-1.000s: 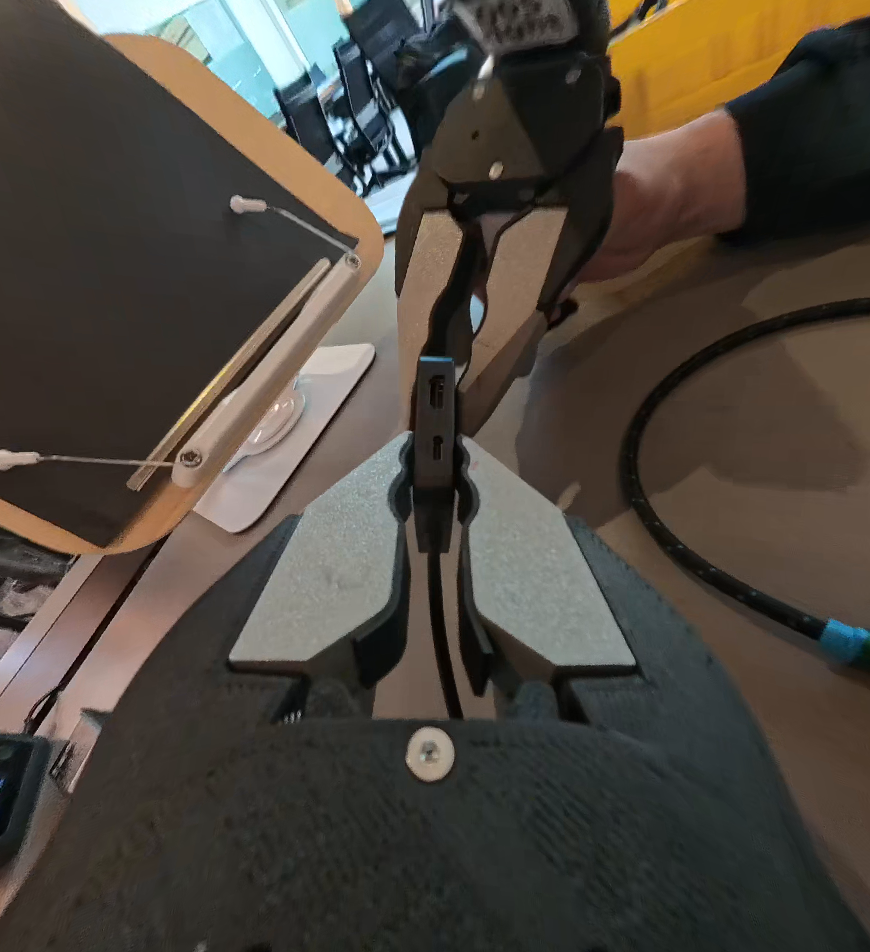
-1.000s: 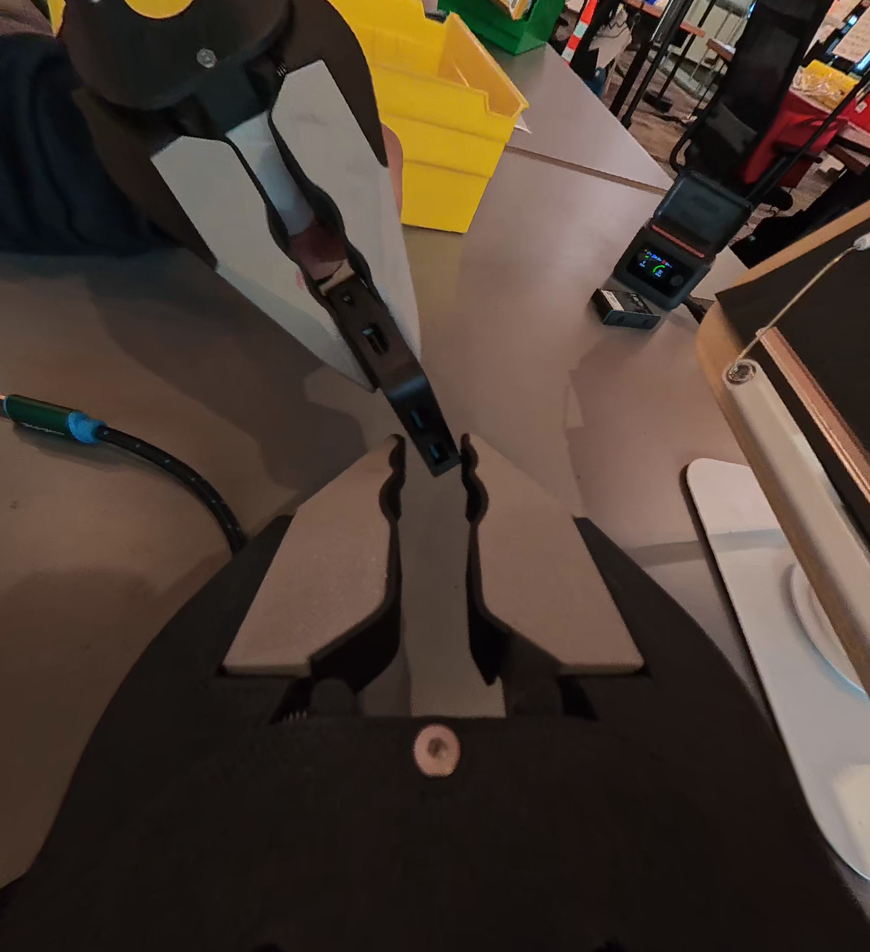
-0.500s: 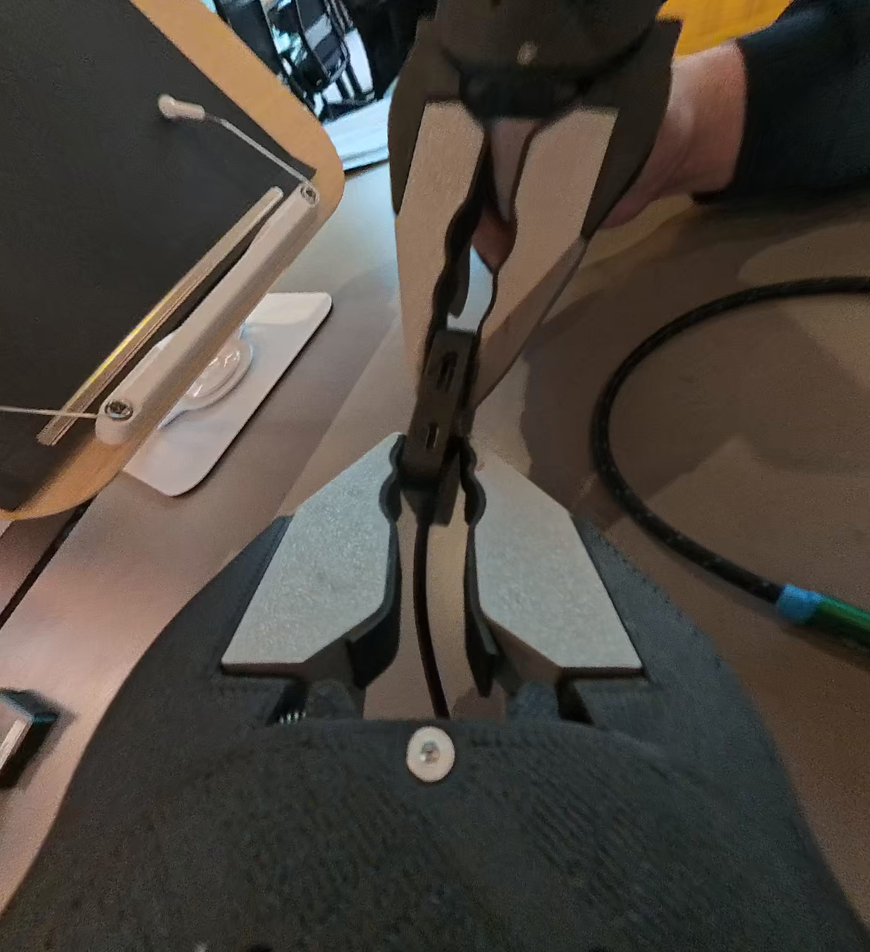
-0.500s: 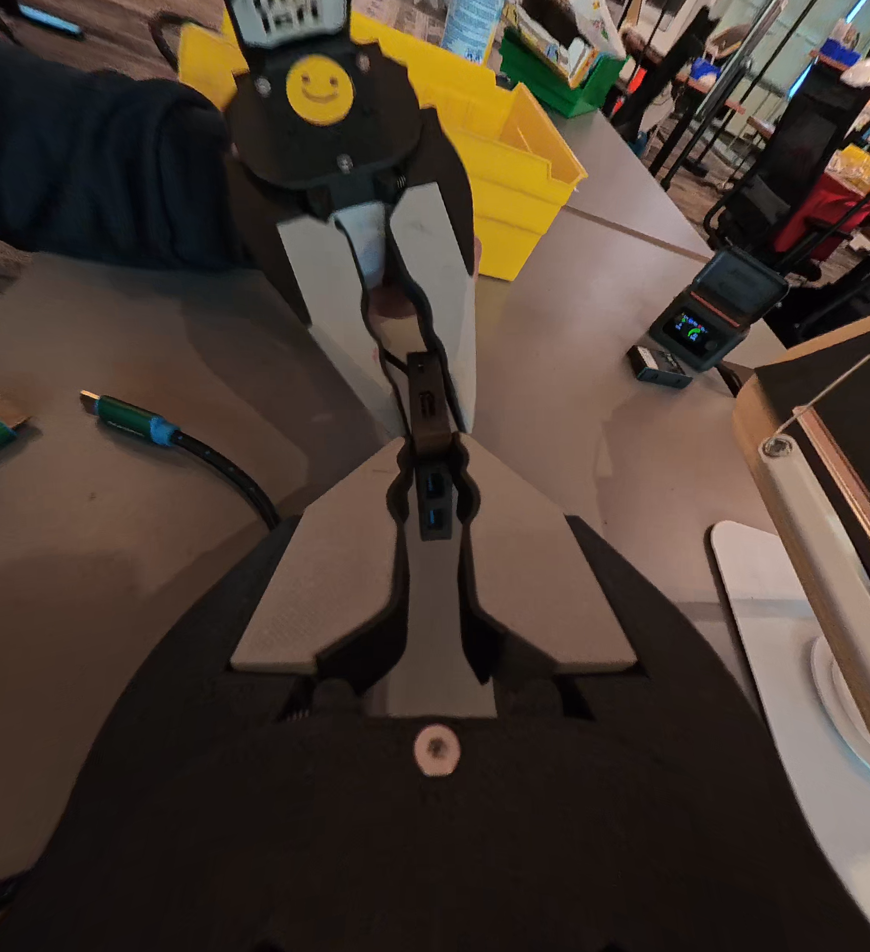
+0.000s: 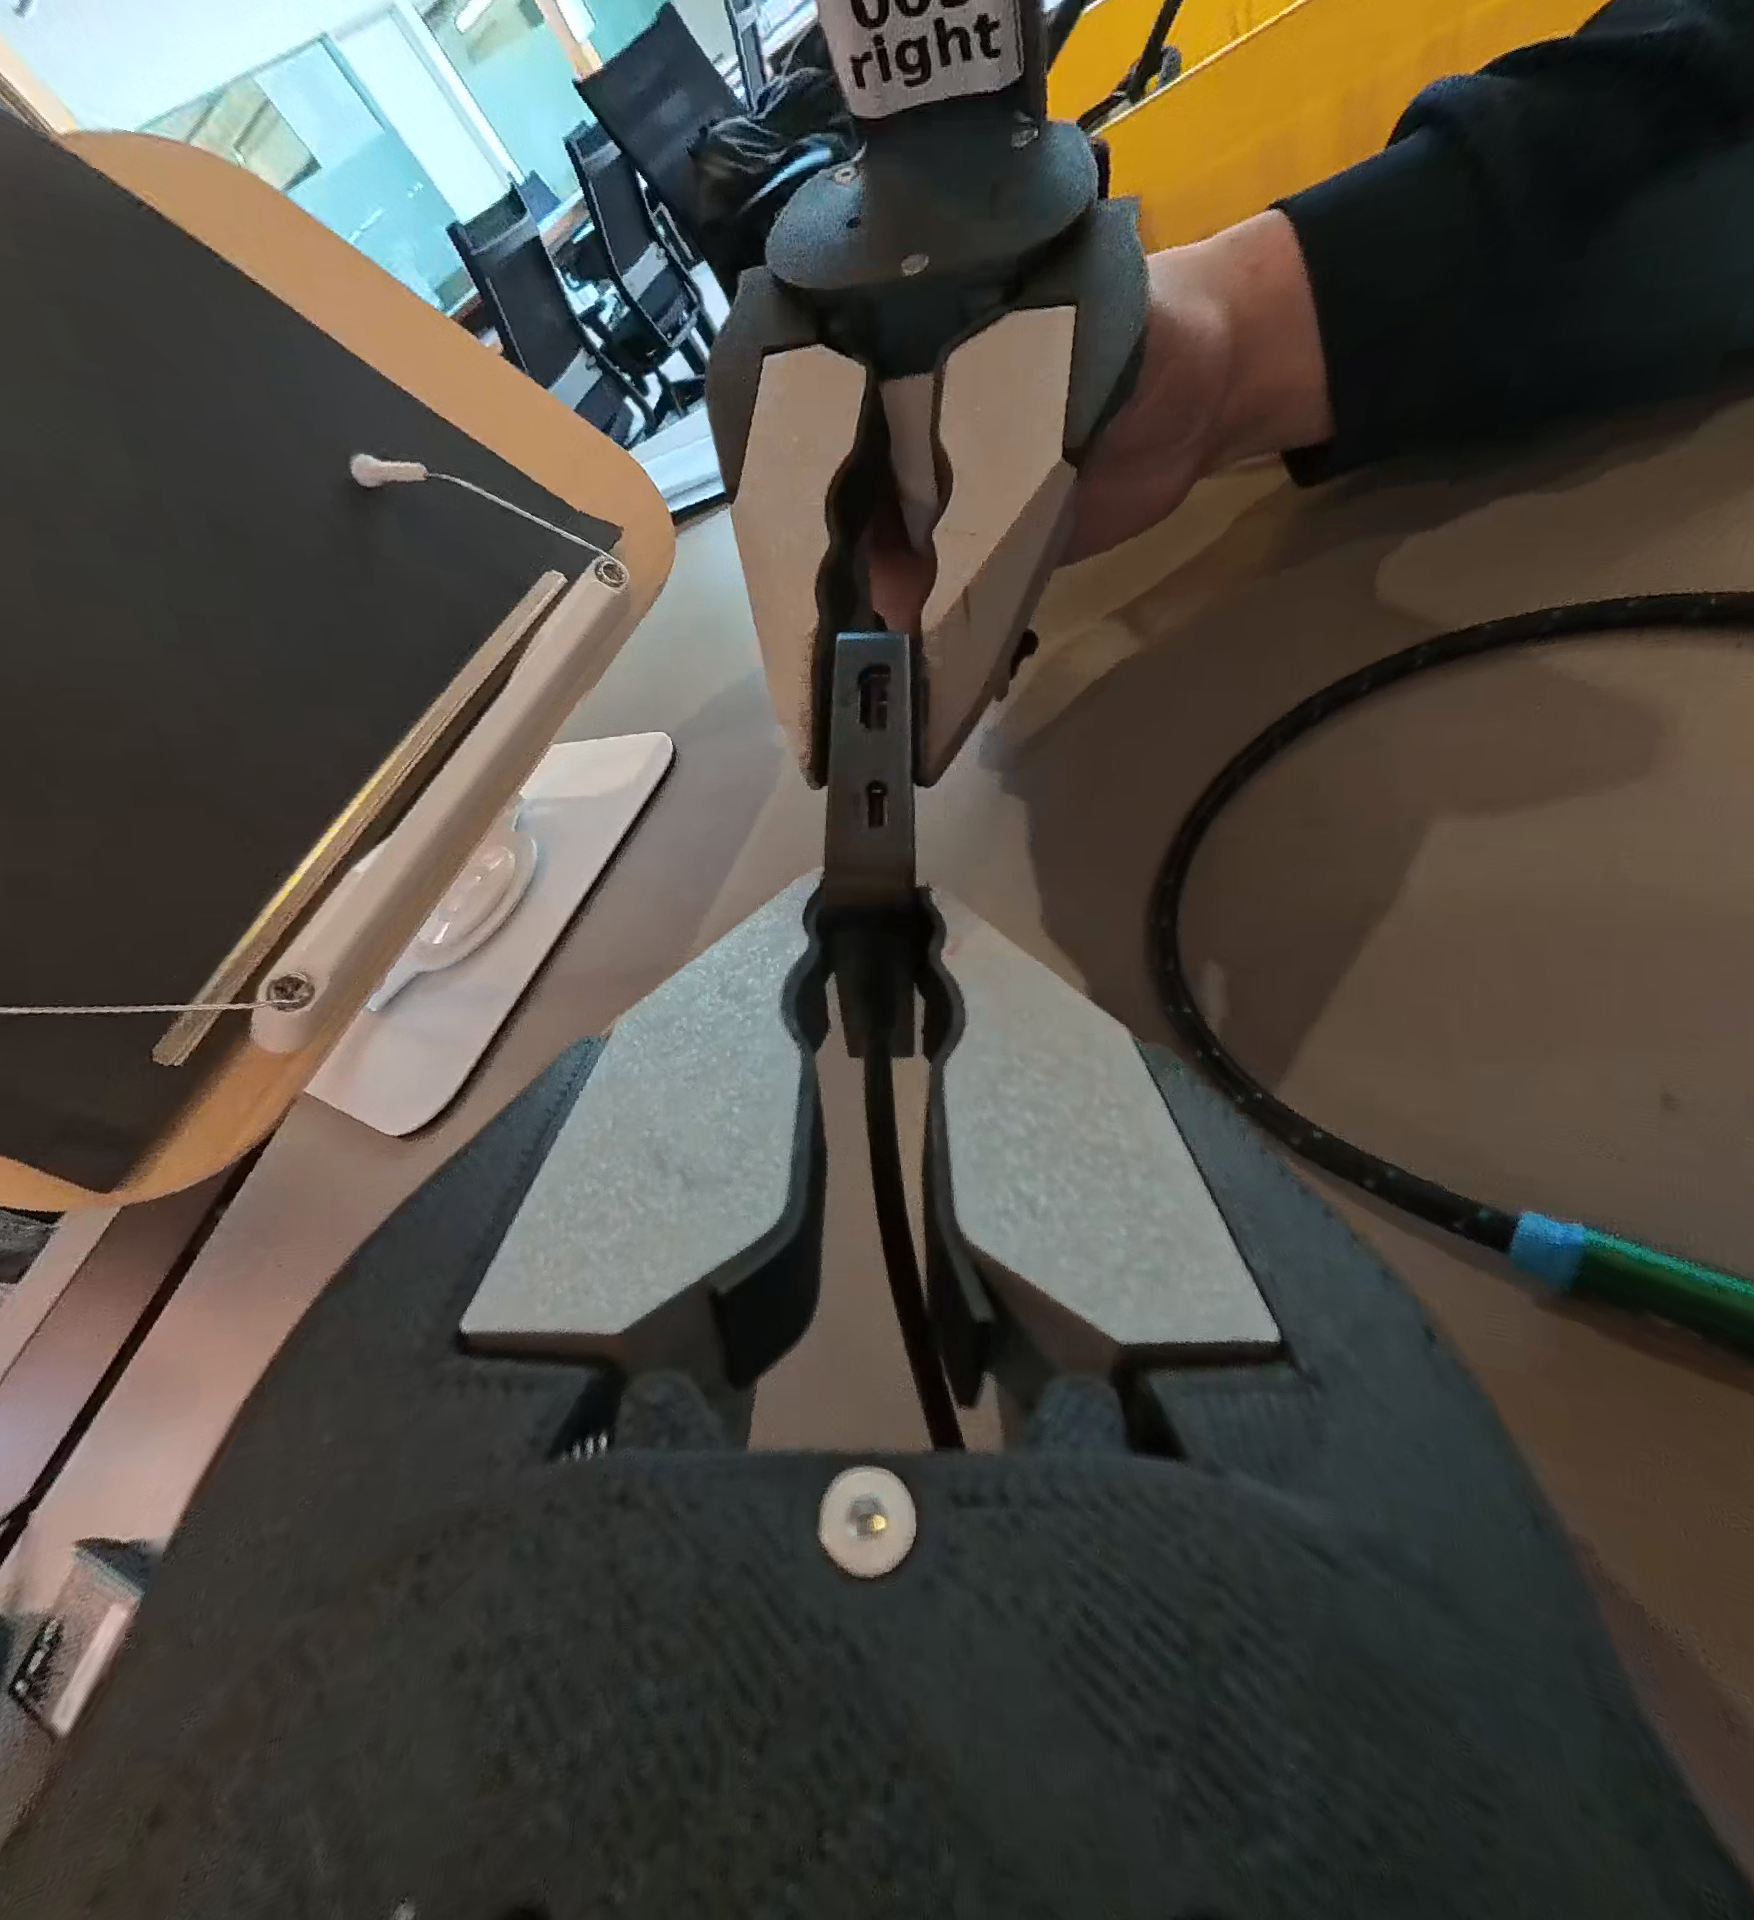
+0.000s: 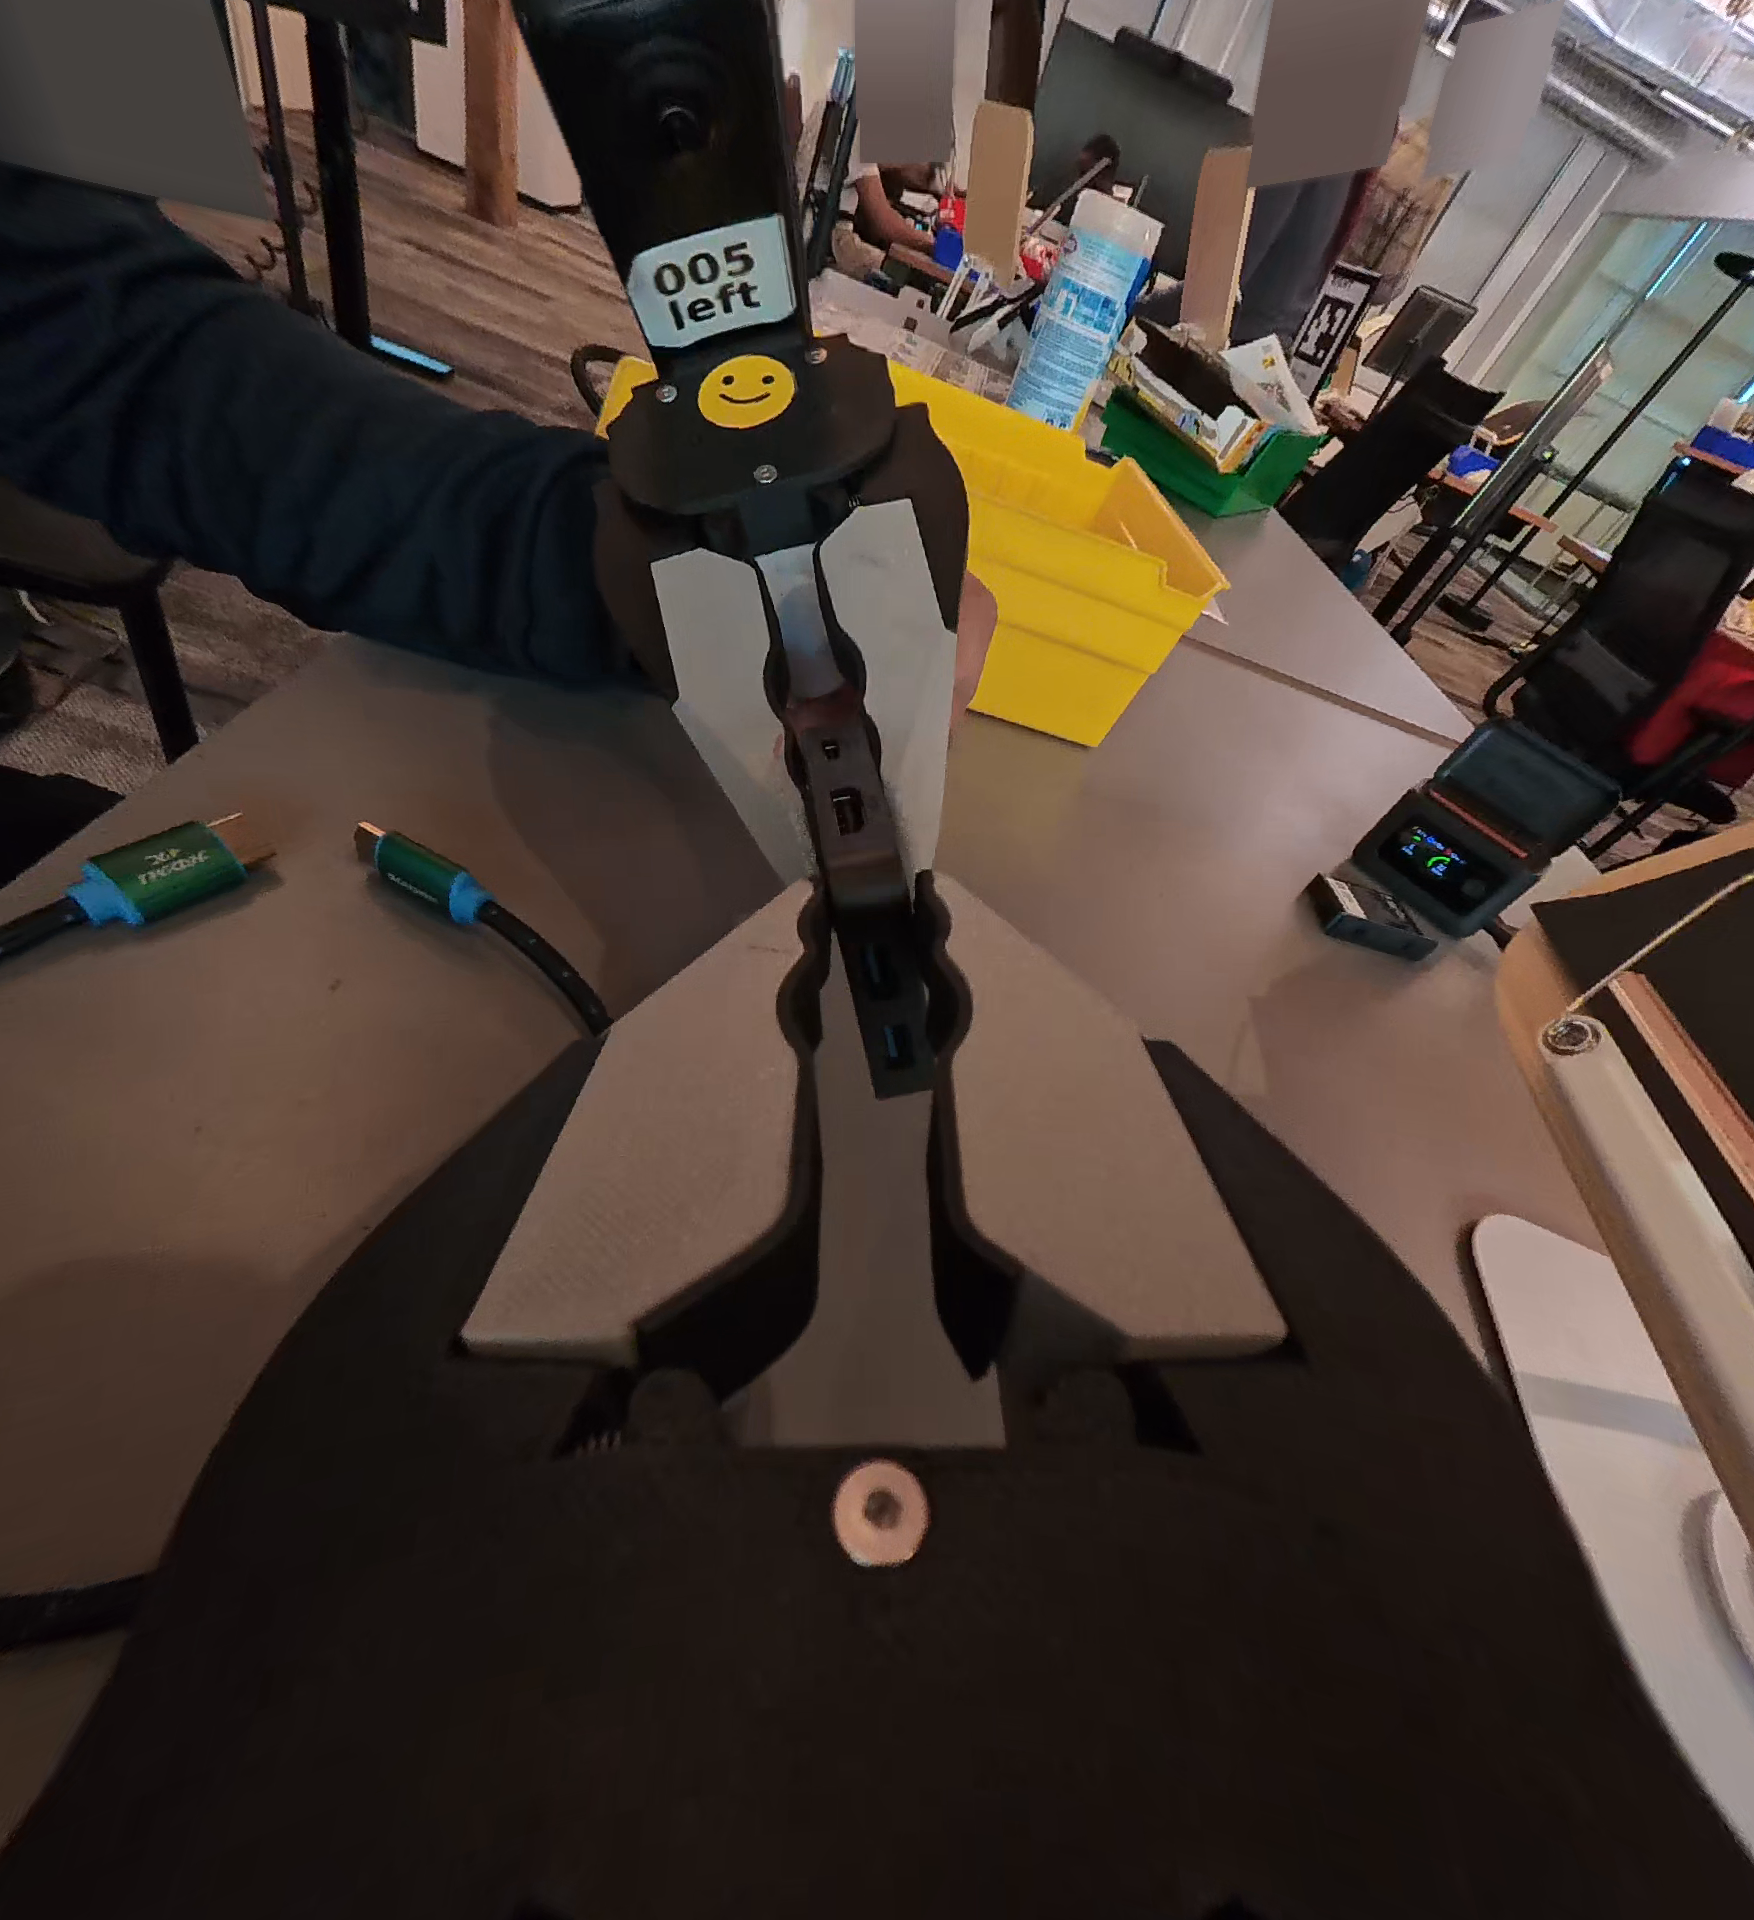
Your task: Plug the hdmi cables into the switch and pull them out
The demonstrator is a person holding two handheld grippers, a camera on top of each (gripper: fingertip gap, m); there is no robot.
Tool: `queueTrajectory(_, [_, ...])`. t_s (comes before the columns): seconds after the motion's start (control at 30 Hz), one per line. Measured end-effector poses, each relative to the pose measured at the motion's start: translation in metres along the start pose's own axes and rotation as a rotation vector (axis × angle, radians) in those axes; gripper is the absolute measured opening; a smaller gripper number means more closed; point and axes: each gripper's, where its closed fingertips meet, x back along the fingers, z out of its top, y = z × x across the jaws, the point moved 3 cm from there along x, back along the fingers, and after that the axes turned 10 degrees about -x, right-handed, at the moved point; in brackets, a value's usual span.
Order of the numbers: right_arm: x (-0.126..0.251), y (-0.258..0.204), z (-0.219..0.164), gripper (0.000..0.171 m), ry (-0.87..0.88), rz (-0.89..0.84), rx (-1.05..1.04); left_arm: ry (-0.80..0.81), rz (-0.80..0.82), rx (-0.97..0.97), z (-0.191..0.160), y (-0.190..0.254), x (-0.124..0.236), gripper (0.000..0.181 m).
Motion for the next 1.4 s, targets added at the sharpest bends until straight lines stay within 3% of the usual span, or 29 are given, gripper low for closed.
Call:
queueTrajectory(0.7, [0.002,-0.005,0.004,0.013,0.107,0.081,-0.044,0.040,0.028,-0.011,0.005,0.004,-0.005,0.013])
queueTrajectory(0.83, [-0.004,0.007,-0.008,0.018,-0.034,-0.045,-0.020,-0.113,0.061,-0.054,-0.014,-0.004,-0.005,0.011])
queueTrajectory(0.93, [-0.009,0.007,-0.014,0.035,-0.126,-0.100,-0.006,-0.258,0.086,-0.112,-0.037,-0.008,-0.004,0.011])
queueTrajectory(1.13, [-0.023,0.001,-0.029,0.016,-0.273,-0.129,0.058,-0.255,0.047,-0.192,-0.028,0.008,-0.014,0.011])
queueTrajectory(1.3, [-0.019,-0.002,-0.011,0.011,-0.190,-0.118,0.072,-0.091,0.027,0.007,-0.018,0.004,-0.012,0.017])
queueTrajectory(1.4, [-0.019,-0.004,-0.003,0.010,-0.109,-0.072,0.013,-0.092,0.017,0.030,-0.020,0.006,-0.015,0.022])
